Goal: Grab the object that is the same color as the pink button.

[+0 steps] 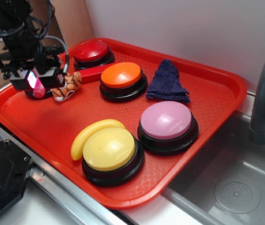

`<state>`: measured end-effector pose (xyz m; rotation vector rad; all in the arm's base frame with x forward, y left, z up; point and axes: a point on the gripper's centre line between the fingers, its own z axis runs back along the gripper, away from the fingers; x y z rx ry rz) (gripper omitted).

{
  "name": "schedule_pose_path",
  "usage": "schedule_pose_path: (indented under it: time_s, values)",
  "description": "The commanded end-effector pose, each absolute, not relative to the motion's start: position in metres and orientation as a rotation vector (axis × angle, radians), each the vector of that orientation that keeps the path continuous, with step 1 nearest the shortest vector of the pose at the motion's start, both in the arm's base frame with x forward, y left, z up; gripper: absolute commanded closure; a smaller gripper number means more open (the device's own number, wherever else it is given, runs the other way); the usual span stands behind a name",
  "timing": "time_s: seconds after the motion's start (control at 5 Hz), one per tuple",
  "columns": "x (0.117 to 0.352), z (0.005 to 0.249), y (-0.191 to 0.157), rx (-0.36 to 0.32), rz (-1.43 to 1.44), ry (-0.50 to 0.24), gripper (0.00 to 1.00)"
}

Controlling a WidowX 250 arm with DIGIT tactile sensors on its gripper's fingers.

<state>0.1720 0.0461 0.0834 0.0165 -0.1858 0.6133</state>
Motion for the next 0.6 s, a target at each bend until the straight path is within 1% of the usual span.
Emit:
schedule_pose_path:
  time_s: [0.0,0.2,0.4]
  values:
    - [0.175,0.13,0.007,-0.017,0.202,-0.159,1.0]
    - [0.175,0.13,-0.008,-0.053,0.063,-0.097,1.0]
    - [0.173,0.124,-0.007,-0.096,0.085,-0.05,1.0]
